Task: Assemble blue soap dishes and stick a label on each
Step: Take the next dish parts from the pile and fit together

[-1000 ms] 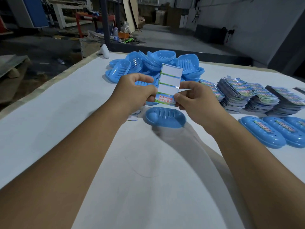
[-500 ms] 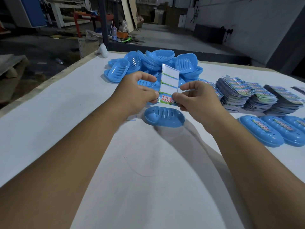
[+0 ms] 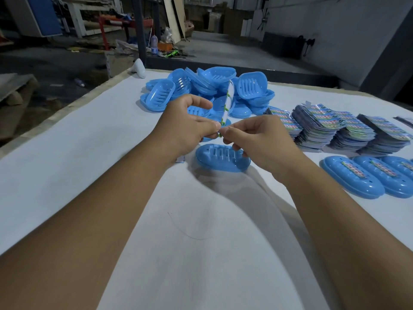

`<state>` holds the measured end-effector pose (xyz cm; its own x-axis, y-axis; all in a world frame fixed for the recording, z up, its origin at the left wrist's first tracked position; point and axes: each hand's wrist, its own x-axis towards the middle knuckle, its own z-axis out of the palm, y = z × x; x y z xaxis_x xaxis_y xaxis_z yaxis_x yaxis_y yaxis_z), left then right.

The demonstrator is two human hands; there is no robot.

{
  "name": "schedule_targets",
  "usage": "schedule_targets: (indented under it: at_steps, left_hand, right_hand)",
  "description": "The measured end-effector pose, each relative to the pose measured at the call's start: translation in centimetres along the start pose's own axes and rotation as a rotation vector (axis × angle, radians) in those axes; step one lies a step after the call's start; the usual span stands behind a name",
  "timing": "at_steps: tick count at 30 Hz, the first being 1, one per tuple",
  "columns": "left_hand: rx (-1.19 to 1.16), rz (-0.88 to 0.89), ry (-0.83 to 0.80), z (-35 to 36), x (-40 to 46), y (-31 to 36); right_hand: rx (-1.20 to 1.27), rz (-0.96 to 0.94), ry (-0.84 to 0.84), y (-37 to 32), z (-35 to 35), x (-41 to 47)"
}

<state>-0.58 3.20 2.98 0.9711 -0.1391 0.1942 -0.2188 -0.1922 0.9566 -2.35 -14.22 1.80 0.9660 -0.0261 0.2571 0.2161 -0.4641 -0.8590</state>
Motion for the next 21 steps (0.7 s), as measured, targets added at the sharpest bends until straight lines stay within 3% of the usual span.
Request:
schedule_targets:
  at_steps: [21]
  left_hand:
    - [0.167,0.106,-0.008,0.6,0.0,-0.6]
  right_hand:
    - [-0.145,-0.021,0.077,0.1,1.2,-0.3]
